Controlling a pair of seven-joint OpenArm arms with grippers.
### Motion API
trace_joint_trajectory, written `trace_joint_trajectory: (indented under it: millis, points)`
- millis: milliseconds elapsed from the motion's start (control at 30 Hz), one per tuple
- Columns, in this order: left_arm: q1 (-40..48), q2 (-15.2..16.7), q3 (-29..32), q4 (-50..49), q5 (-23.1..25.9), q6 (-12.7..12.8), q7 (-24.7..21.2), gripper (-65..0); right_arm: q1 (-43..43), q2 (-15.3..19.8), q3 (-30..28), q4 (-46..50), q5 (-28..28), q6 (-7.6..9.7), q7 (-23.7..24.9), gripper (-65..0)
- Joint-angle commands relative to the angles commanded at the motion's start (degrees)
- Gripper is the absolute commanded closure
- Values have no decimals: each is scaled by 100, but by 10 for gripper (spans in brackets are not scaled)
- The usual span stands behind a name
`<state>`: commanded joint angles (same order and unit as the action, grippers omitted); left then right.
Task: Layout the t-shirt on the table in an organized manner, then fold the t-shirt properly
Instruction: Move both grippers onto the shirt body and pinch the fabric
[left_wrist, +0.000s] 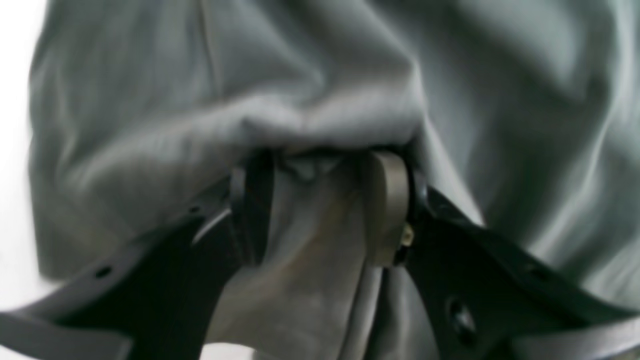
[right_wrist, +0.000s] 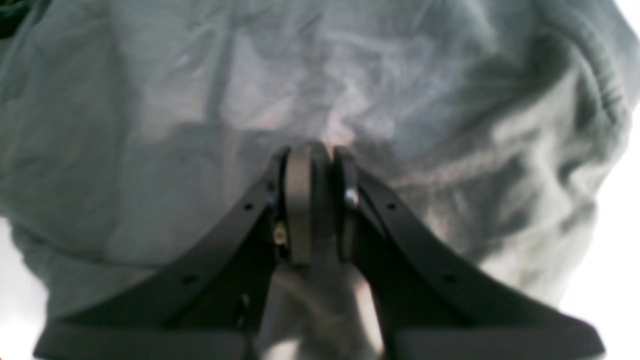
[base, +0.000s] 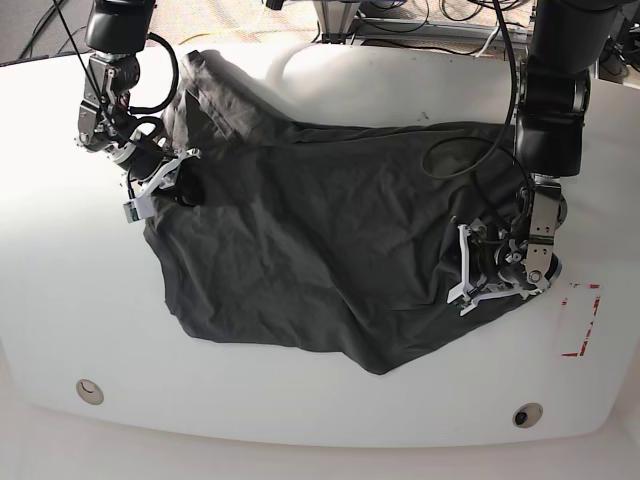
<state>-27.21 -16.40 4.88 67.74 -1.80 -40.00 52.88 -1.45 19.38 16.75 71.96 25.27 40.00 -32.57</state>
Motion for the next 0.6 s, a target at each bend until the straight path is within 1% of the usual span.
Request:
trace_joint_trajectory:
  millis: [67,133,233,300,333,367,433,533,600]
  points:
    - [114,0,-202,281,0,0,132,-274,9,0,0,193,0,0,-114,-122]
    - [220,0,-440,659,0,0,308,-304,9,0,18,501,9,0,-334,-185]
    - [369,26,-659,1099,-9,0,475,-371,0,-35,211,888,9,0,-642,-295]
    - [545,114,-888,1521,-9,0,580,-421,-18,-105,492,1240,0,0,-914,-392]
    - [571,123,-941,1609,-9,0,607,-429,-18,-123,536,1301,0,0,-967,-409]
    - [695,132,-1073,1846,-9,0,677,-449,-35,-202,695,1495,-18,0,-1134,-455]
    - [862,141,-1204,2119,-9,0,747,-460,-105,-246,905,1758,-18,0,-1354,-507]
    - [1125,141,-1310,2453,-26,0,756,-460,-220,-290,1240,2215,0,0,-1653,-575]
    - [1301,141,-1380,2620,-149,0,756,-460,-281,-352,1398,2426,0,0,-1829,-604]
